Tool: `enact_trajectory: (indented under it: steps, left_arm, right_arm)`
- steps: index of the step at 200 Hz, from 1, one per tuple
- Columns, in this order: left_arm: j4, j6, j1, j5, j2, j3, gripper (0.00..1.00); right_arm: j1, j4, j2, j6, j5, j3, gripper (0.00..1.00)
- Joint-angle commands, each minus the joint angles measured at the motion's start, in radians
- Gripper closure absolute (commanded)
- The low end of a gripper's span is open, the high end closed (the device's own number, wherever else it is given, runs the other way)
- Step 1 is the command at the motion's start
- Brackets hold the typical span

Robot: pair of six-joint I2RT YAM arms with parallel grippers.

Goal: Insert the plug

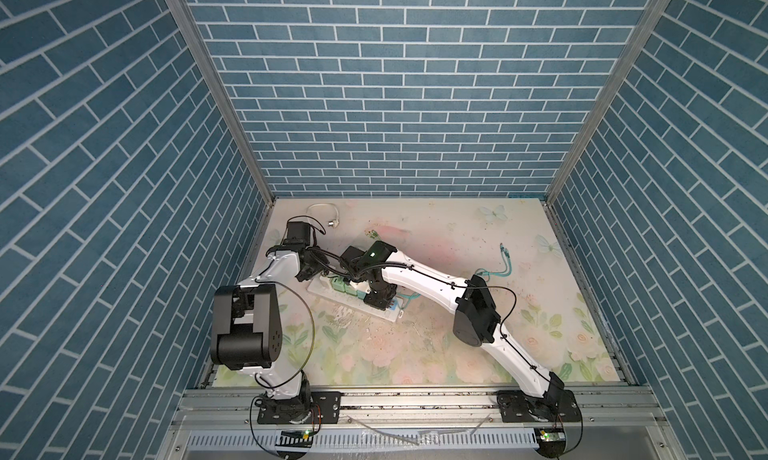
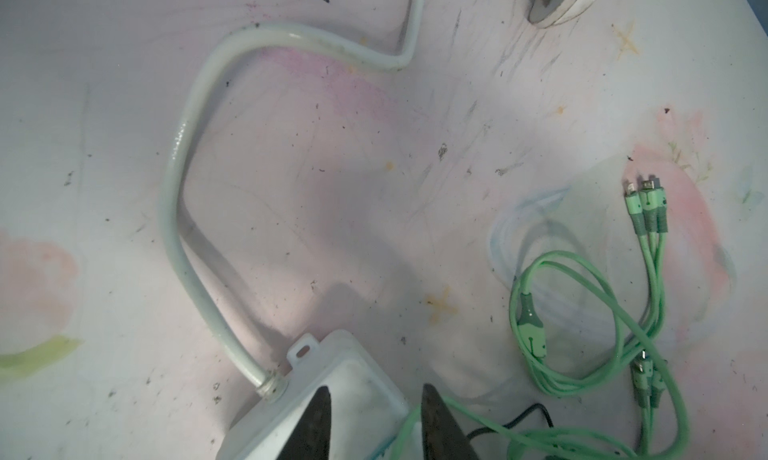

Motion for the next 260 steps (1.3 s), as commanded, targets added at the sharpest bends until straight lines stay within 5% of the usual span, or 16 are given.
enact_trajectory:
  steps: [1, 45, 84, 139, 173, 260]
  left_arm:
    - [-0.053, 0.023, 0.003, -0.001, -0.030, -0.014, 0.62]
    - [-0.044, 0.029, 0.004, 0.003, -0.016, -0.033, 0.62]
    - [-0.010, 0.027, 0.004, 0.027, 0.007, -0.063, 0.62]
    - [0.006, 0.035, 0.004, 0.030, 0.039, -0.084, 0.63]
    - [0.013, 0.037, 0.004, 0.032, 0.062, -0.082, 0.63]
    - [0.007, 0.037, 0.004, 0.025, 0.063, -0.082, 0.61]
  right_arm:
    - [0.033, 0.041, 0.159, -0.053, -0.076, -0.070, 1.00]
    - [0.031, 0.111, 0.128, -0.043, -0.076, -0.050, 1.00]
    - [0.032, 0.010, 0.249, -0.078, -0.103, 0.147, 1.00]
    - [0.035, 0.027, 0.259, -0.091, -0.105, 0.138, 1.00]
    - [0.034, 0.102, 0.167, -0.096, -0.101, 0.069, 0.81]
    - [0.032, 0.171, 0.046, -0.137, -0.124, 0.053, 0.65]
